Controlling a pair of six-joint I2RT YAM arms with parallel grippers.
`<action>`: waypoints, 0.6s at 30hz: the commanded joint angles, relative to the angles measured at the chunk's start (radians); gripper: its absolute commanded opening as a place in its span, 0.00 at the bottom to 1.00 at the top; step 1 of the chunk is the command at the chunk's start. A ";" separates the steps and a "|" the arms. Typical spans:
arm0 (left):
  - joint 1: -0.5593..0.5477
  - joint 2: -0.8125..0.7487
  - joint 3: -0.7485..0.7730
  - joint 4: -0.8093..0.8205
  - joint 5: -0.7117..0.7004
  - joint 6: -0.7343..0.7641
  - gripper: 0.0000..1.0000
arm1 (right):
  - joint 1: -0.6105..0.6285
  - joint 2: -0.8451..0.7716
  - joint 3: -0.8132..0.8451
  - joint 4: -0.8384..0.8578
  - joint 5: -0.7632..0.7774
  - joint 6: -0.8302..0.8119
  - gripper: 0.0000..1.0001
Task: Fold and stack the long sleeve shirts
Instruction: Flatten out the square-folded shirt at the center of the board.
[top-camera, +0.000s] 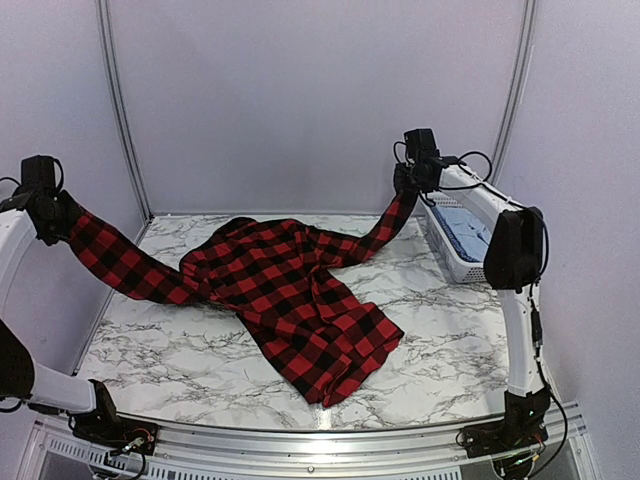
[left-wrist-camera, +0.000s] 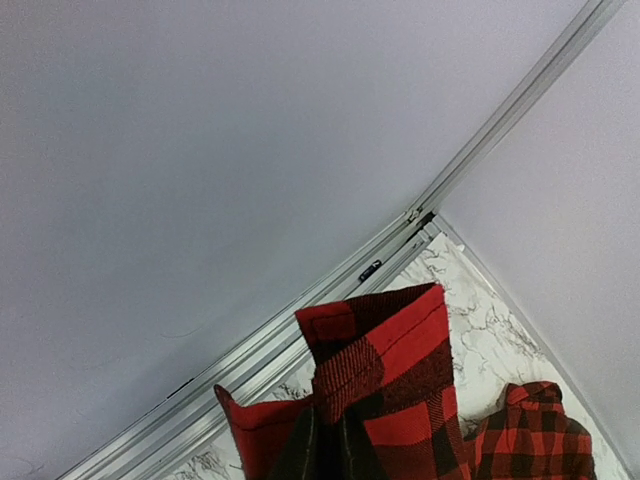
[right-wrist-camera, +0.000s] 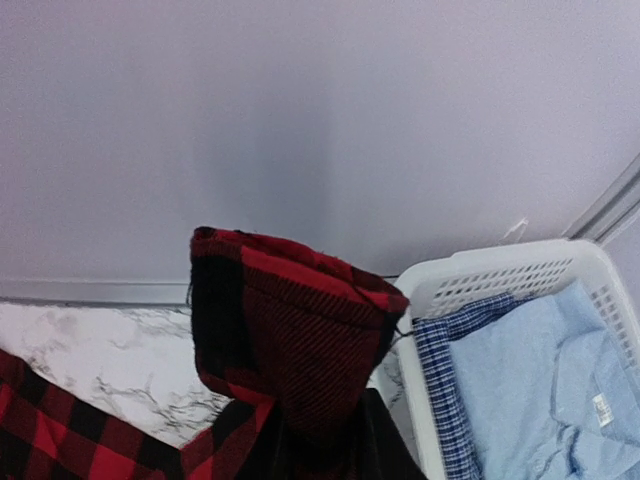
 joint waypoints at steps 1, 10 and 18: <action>0.005 -0.003 0.041 -0.028 -0.004 0.046 0.12 | 0.020 -0.006 0.030 -0.012 -0.039 -0.027 0.39; -0.045 -0.099 -0.119 -0.028 0.061 0.096 0.60 | 0.182 -0.188 -0.181 -0.049 -0.111 -0.047 0.77; -0.420 -0.083 -0.218 -0.017 0.132 0.027 0.68 | 0.407 -0.416 -0.585 0.058 -0.229 -0.090 0.68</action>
